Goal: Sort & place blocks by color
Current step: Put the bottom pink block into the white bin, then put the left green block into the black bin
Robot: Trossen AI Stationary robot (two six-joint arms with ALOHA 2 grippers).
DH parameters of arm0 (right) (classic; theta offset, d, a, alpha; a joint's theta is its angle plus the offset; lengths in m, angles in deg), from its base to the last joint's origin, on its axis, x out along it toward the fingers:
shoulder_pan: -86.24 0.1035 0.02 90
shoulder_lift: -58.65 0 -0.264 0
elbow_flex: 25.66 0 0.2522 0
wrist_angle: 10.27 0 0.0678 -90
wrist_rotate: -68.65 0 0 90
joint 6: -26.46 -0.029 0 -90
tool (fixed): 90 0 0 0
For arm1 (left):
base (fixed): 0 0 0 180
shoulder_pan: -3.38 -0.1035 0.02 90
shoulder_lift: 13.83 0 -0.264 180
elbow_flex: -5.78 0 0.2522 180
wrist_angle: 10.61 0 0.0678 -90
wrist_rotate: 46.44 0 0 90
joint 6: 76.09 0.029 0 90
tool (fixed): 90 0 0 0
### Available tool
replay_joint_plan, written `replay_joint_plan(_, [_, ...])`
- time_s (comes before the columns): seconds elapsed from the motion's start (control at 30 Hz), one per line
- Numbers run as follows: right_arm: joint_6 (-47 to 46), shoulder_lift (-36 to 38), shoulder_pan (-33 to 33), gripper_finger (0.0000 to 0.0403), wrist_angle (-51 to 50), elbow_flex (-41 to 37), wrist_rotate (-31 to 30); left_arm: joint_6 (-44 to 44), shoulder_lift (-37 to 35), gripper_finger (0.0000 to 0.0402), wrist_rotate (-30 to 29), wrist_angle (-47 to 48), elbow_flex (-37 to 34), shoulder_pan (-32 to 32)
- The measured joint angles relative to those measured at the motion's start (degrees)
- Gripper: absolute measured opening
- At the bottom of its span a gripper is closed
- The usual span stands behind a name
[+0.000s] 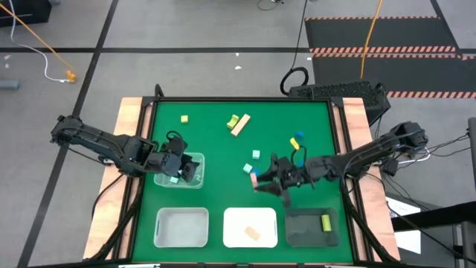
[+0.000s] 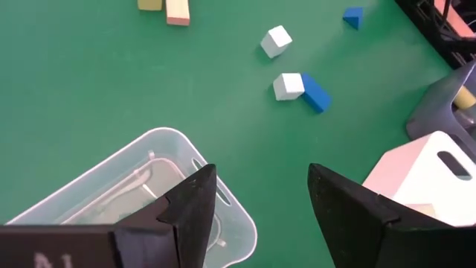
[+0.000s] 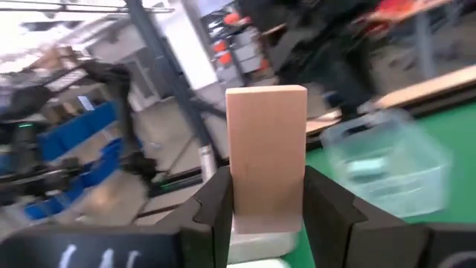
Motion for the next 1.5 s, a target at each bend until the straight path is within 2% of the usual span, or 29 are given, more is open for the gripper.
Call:
replay_joint_plan(0.2, [-14.5,-7.5,6.6,0.011,7.3,0.0,-1.9,2.3,0.0,0.0214,0.0,0.0,0.0,0.0])
replay_joint_plan(0.33, [-21.2,-13.5,11.0,0.011,6.0,1.9,-3.3,3.9,0.0,0.0214,0.1,0.1,0.0,0.0])
replay_joint_plan(0.5, [-24.5,-18.6,13.4,0.011,1.8,5.5,-4.0,4.3,0.0,0.0214,0.1,0.1,0.0,0.0])
replay_joint_plan(0.7, [-24.6,-20.8,13.5,0.0112,-1.3,7.8,-2.6,4.8,0.0,0.0214,0.7,0.2,0.0,0.1])
replay_joint_plan(0.77, [-25.0,-20.8,13.5,0.0137,-2.1,7.8,-2.5,5.4,0.0,0.0214,1.1,0.2,0.0,0.1])
replay_joint_plan(0.93, [-26.0,-20.5,13.5,0.0234,-3.1,7.8,-2.3,5.8,0.0,0.0214,1.1,0.3,0.0,0.0])
replay_joint_plan(1.07, [-24.8,-20.4,13.5,0.028,-2.5,7.8,-2.3,6.8,0.0,0.0214,1.1,0.3,0.0,-0.5])
replay_joint_plan(1.3, [-21.4,-19.4,12.1,0.0295,-2.5,7.8,-2.3,8.8,0.1,0.0214,-0.8,0.3,0.0,-3.9])
replay_joint_plan(1.5, [-18.7,-15.1,8.5,0.0288,-7.5,7.8,-2.3,9.5,0.2,0.0214,-1.9,0.6,0.0,-12.0])
